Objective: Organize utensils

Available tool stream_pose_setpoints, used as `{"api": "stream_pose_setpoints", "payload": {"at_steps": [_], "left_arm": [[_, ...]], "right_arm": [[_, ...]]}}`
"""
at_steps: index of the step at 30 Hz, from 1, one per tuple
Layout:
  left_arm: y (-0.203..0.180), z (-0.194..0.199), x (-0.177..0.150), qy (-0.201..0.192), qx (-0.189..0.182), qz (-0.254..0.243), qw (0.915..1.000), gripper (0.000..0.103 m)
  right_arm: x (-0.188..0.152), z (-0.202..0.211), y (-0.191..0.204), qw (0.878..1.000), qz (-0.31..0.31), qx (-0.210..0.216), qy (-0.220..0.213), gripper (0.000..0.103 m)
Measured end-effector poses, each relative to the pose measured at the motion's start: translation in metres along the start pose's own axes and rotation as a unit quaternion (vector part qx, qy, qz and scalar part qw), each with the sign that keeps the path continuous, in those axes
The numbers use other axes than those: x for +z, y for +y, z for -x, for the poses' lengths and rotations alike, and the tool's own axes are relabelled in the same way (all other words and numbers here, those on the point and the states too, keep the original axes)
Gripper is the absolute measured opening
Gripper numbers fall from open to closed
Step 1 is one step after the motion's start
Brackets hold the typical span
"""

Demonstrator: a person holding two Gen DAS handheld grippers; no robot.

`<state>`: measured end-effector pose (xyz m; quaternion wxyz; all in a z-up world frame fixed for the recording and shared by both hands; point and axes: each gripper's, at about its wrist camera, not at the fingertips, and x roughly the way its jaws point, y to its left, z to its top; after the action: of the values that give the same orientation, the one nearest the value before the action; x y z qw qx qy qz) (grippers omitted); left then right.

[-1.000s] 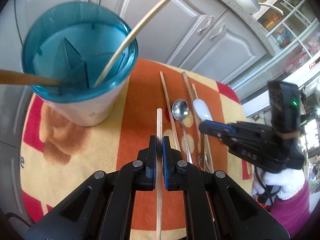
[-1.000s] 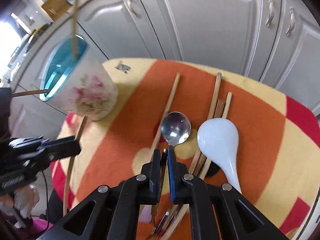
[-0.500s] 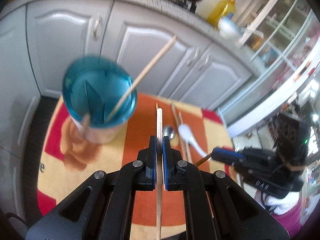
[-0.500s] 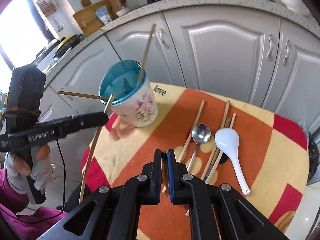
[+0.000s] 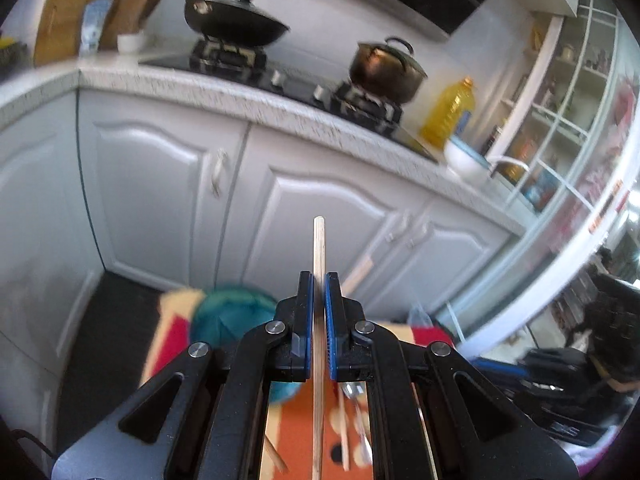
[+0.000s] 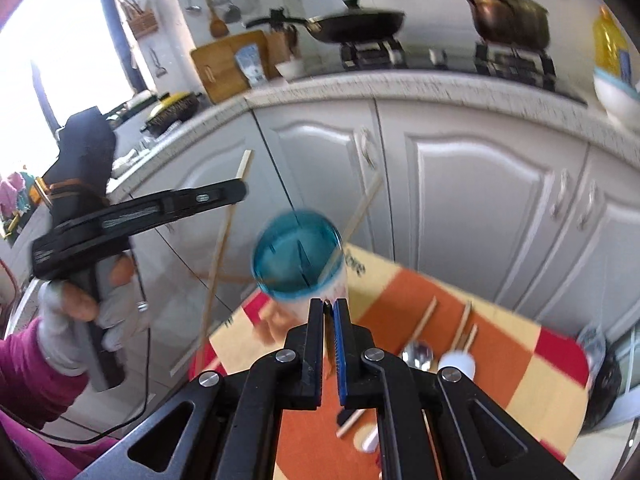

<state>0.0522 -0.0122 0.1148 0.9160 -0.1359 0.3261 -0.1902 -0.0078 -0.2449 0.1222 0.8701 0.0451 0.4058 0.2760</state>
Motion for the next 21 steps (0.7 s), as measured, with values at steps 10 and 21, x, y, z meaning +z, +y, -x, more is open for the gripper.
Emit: {"api": "stream_pose_setpoints", "payload": {"at_steps": [10, 21], "left_arm": [[0.03, -0.036, 0.052, -0.047, 0.041, -0.02, 0.9979, 0.004], [0.057, -0.045, 0.092, -0.066, 0.03, -0.002, 0.9973, 0.004]], "right_arm": [[0.067, -0.001, 0.025, 0.998, 0.043, 0.025, -0.028, 0.005], [0.107, -0.079, 0.013, 0.998, 0.045, 0.045, 0.008, 0.005]]}}
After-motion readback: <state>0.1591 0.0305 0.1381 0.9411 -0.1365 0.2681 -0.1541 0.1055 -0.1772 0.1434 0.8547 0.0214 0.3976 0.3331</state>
